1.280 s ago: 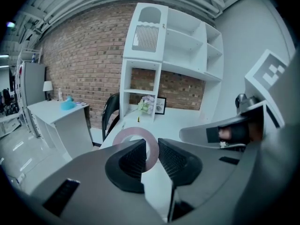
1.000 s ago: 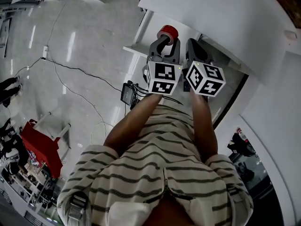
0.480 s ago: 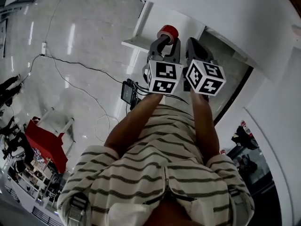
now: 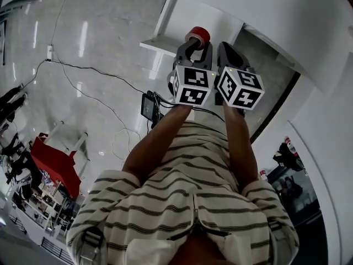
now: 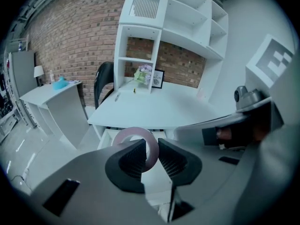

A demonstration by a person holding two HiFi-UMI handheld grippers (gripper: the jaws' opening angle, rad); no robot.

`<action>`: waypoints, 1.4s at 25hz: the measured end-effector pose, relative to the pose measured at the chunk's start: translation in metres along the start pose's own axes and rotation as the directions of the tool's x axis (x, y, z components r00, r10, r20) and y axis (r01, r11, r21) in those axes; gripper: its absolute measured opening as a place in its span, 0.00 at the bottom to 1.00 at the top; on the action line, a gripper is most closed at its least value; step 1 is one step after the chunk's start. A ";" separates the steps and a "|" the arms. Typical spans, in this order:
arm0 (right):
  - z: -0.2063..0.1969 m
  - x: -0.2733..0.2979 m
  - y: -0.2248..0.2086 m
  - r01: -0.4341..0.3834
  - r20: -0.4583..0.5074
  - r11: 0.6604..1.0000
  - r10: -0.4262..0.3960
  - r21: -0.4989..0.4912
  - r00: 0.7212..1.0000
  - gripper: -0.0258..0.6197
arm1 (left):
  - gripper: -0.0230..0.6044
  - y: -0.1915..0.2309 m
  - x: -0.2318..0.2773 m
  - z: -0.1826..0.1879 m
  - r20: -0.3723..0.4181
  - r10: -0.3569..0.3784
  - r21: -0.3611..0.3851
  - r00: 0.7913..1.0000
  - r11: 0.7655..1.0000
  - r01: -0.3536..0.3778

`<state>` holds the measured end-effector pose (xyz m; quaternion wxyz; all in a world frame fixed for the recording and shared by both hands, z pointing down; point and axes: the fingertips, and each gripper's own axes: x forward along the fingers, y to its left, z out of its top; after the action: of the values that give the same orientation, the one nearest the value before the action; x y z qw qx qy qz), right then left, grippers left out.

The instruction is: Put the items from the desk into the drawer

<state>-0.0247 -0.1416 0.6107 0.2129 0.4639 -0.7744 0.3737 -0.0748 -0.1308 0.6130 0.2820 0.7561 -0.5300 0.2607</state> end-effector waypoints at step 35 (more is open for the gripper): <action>-0.039 0.024 -0.026 0.011 -0.107 0.999 -0.006 0.045 0.994 0.06 | 0.17 0.005 0.095 -0.076 -0.409 -0.120 0.312 0.905 0.913 0.262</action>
<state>-0.0141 -0.1320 0.6614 0.2449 0.4513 -0.7512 0.4147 -0.0578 -0.1405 0.7331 0.2608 0.7787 -0.3301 0.4655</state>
